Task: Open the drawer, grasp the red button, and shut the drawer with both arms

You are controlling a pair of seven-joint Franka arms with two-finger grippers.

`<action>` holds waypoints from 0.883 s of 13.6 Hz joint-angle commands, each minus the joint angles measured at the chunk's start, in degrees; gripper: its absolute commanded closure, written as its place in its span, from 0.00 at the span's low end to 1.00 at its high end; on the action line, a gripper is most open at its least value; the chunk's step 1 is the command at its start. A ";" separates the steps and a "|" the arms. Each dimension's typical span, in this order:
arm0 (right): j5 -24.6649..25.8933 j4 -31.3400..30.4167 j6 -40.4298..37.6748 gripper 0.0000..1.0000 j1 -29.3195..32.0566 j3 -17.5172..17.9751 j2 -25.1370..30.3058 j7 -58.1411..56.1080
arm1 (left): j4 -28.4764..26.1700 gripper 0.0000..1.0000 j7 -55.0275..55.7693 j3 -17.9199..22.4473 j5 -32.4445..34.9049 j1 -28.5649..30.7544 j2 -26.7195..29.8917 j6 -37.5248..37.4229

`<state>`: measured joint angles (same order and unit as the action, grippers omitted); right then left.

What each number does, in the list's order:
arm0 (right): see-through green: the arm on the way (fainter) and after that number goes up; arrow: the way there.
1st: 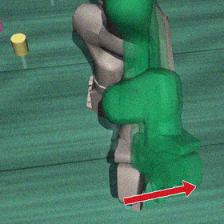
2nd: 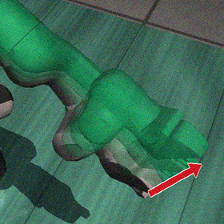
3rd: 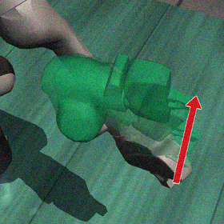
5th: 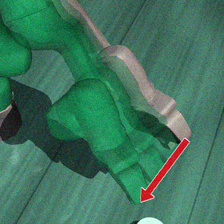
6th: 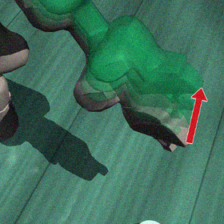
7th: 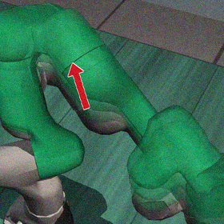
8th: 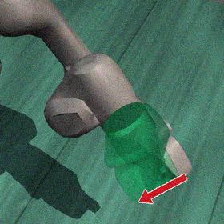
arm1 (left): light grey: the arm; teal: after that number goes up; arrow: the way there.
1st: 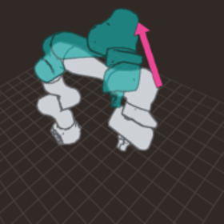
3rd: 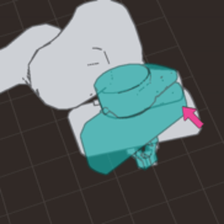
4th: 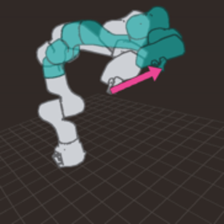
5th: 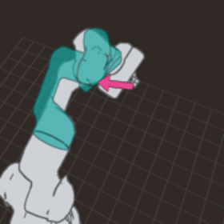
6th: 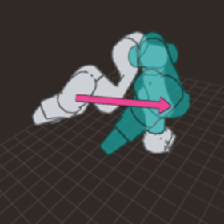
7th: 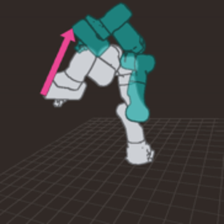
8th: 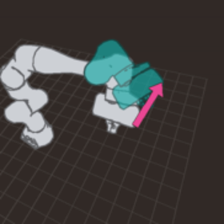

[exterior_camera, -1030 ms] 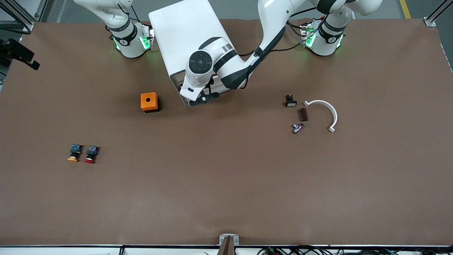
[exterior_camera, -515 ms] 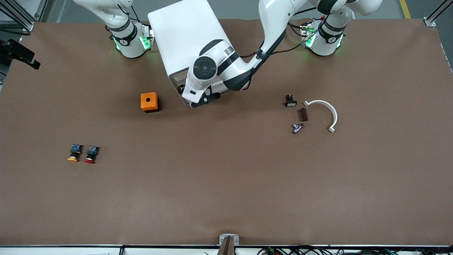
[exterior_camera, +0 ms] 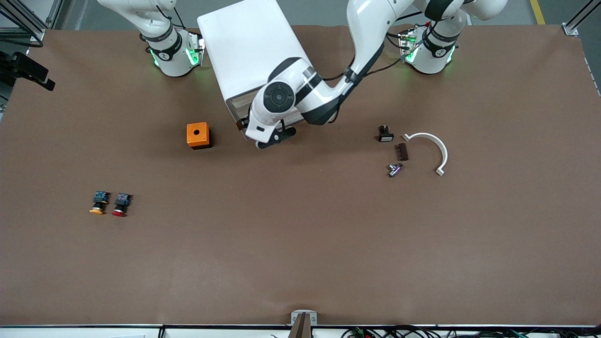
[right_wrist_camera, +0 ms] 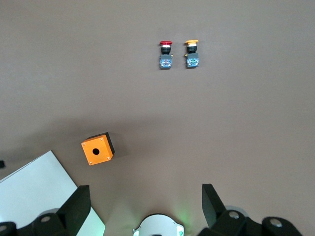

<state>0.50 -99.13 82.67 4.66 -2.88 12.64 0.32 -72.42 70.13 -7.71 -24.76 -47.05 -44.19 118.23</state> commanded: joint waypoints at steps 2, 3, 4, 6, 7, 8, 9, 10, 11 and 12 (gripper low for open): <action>1.26 1.48 -0.31 0.00 -0.27 -0.19 -0.69 0.03 | 0.79 0.00 -0.70 -0.20 -1.08 6.69 2.95 -0.37; 1.26 1.49 -0.31 0.00 -0.27 -0.19 -0.69 0.03 | 0.79 0.00 -1.22 -0.11 -1.08 8.19 4.80 -0.37; 1.26 1.49 -0.23 0.00 -0.27 -0.28 -0.69 0.03 | 0.70 0.00 -2.27 -0.11 -0.99 9.95 6.73 -0.37; 1.26 1.40 -0.14 0.00 -0.18 -0.28 -0.69 -1.19 | 0.35 0.00 -5.17 -0.11 -0.73 13.98 10.85 -1.16; 1.26 1.40 -0.14 0.00 -0.01 -0.37 -0.69 -2.07 | -0.35 0.00 -6.92 -0.20 0.31 16.35 13.14 -2.73; 1.26 1.40 -0.05 0.00 0.00 -0.46 -0.69 -2.43 | -0.27 0.00 -8.42 -0.20 2.24 18.47 14.82 -6.83; 1.26 1.40 0.21 0.00 0.08 -0.46 -0.69 -2.43 | -0.27 0.00 -10.61 -0.29 4.78 20.84 16.92 -11.23; 1.26 1.40 0.21 0.00 0.08 -0.54 -0.69 -2.43 | -0.35 0.00 -13.85 -0.37 6.72 22.78 18.94 -16.05; 1.26 1.40 0.47 0.00 0.08 -0.54 -0.69 -2.43 | -0.36 0.00 -17.63 -0.29 7.79 24.80 20.53 -21.41; 1.26 1.40 0.83 0.00 0.08 -0.54 -0.69 -2.34 | -0.36 0.00 -22.10 -0.29 9.19 26.82 22.03 -26.08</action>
<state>1.07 -98.86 83.36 4.69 -3.31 12.51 -1.27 -70.29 54.09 -7.60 -18.04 -22.95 -26.09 98.13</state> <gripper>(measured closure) 0.000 0.000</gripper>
